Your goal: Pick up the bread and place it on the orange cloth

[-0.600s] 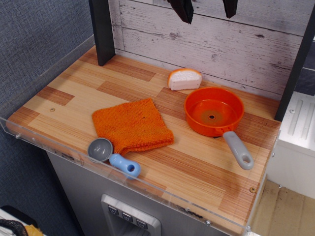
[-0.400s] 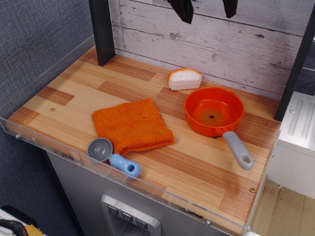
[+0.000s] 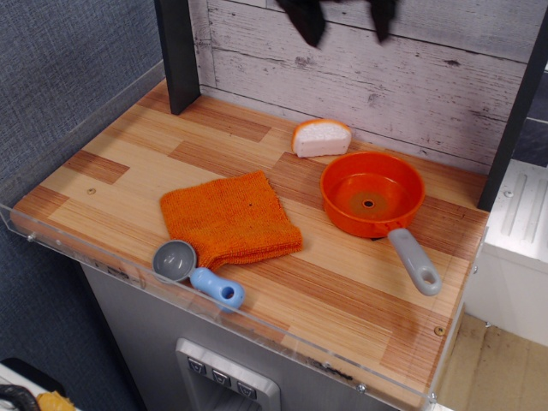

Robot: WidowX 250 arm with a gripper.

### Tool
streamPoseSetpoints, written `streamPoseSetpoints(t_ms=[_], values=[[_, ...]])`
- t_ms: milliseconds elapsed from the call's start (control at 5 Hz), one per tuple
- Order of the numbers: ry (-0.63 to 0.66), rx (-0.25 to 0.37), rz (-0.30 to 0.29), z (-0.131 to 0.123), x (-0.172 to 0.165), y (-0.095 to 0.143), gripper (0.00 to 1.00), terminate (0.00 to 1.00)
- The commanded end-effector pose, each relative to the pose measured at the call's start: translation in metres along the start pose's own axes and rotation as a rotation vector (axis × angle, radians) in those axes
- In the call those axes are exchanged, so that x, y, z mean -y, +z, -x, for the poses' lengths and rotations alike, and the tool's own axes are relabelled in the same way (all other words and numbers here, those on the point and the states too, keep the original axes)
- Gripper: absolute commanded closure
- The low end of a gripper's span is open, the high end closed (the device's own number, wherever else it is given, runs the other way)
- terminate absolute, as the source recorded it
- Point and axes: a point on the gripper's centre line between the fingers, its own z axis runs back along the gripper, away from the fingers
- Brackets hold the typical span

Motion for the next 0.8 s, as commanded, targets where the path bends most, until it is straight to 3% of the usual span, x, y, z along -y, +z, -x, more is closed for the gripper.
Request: streamPoseSetpoints(t_ms=[0,400,600], values=[[-0.317,0.039,0.015,-0.026,-0.032,0.021,0.00,0.00],[-0.747,-0.053,0.174,-0.024,-0.043,0.015,0.00,0.00],[-0.910,-0.094,0.206,-0.019,-0.044,0.009,0.00,0.00]])
